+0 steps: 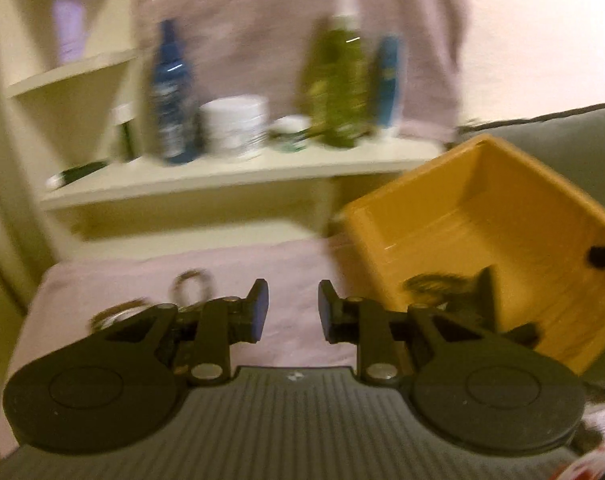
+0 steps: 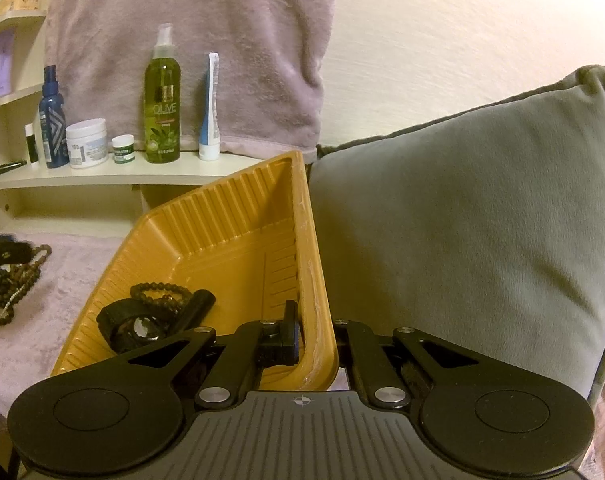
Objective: Organize jewelry
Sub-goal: 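Grasp the white pearl strand in the bead pile with the left gripper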
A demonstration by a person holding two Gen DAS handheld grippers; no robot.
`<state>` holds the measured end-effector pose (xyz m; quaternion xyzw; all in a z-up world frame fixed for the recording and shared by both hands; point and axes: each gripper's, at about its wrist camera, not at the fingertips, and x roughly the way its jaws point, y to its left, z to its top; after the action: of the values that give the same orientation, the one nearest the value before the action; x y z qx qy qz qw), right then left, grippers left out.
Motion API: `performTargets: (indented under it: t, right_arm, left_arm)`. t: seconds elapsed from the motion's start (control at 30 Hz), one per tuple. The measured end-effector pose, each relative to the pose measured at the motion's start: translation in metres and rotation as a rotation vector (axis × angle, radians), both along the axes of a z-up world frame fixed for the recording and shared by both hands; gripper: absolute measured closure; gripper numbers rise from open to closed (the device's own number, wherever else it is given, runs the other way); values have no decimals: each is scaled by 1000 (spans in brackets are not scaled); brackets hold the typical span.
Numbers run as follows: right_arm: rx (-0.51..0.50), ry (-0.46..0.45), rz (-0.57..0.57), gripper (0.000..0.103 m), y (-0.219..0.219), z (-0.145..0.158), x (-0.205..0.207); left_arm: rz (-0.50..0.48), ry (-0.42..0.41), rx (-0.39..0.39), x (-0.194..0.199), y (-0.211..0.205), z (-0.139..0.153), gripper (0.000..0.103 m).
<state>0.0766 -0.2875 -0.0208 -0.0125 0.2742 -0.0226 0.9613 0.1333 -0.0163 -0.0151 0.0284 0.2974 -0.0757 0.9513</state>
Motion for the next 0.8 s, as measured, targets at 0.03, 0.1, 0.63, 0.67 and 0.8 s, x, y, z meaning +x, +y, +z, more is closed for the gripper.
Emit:
performTargets:
  t: [0.03, 0.1, 0.63, 0.67, 0.8]
  right_arm:
    - [1, 1, 0, 99, 0, 0, 0]
    - [1, 2, 1, 99, 0, 0, 0]
    - [-9, 3, 2, 99, 0, -2, 2]
    - [-10, 3, 2, 99, 0, -2, 2]
    - [-11, 3, 1, 99, 0, -3, 1]
  left_arm:
    - [22, 7, 14, -1, 9, -4, 80]
    - [62, 23, 44, -4, 23, -12, 80]
    - [56, 110, 100, -41, 56, -54, 80]
    - [40, 112, 98, -38, 53, -55, 80]
    - [3, 129, 125, -29, 44, -61, 80]
